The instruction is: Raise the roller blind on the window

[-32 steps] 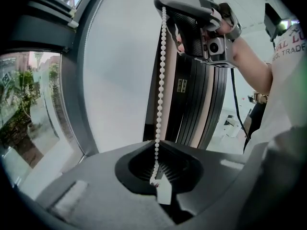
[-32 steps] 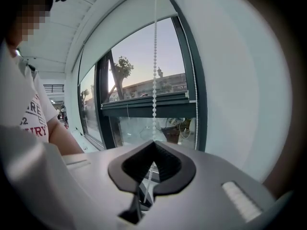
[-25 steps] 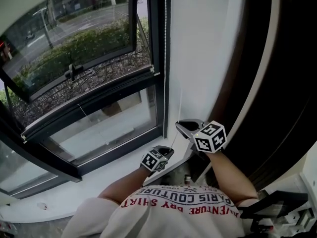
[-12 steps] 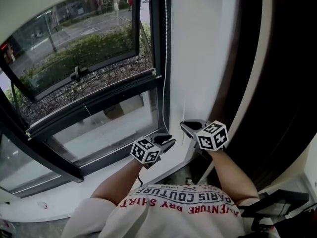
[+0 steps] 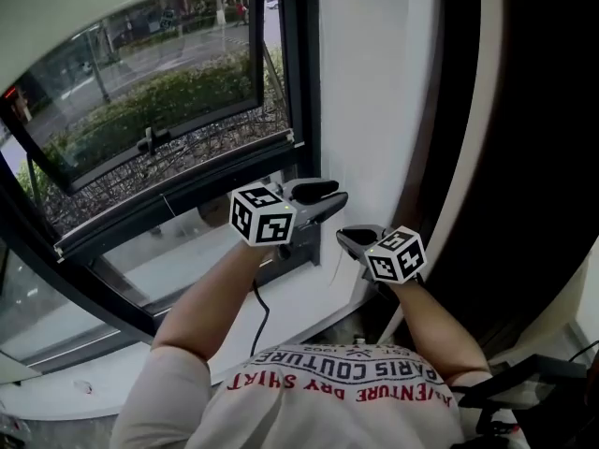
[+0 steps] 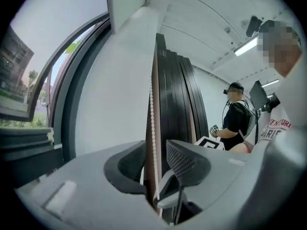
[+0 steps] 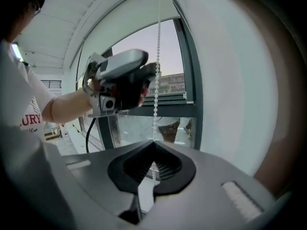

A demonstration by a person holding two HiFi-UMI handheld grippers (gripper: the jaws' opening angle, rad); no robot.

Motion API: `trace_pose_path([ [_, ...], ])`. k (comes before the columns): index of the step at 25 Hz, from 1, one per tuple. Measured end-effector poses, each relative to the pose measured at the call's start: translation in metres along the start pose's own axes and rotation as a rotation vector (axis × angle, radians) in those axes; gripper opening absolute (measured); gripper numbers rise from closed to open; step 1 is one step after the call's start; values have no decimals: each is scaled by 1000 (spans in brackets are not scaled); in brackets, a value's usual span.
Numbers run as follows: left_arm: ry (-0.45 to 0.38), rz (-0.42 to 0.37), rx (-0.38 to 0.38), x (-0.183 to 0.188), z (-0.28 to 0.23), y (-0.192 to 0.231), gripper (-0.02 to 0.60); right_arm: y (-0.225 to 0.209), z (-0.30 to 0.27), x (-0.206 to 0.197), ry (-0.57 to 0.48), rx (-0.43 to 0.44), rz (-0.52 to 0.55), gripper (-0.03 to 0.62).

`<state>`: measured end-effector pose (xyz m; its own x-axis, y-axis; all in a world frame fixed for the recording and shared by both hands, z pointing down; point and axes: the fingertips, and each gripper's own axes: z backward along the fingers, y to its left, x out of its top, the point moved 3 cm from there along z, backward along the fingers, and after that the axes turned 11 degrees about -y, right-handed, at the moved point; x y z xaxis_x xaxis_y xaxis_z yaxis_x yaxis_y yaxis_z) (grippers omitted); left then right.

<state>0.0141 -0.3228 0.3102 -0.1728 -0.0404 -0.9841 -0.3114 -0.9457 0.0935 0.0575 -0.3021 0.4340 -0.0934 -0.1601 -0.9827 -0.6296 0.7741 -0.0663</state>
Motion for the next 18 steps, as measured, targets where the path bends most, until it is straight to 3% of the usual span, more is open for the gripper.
trace_pose_path([
  [9, -21, -54, 25, 61, -23, 0, 133, 5, -4, 2, -1, 18, 6, 6],
  [14, -28, -79, 66, 71, -25, 6, 20, 2, -4, 0, 5, 15, 25, 6],
  [18, -11, -73, 53, 69, -32, 9, 17, -4, -4, 0, 0, 9, 26, 6],
])
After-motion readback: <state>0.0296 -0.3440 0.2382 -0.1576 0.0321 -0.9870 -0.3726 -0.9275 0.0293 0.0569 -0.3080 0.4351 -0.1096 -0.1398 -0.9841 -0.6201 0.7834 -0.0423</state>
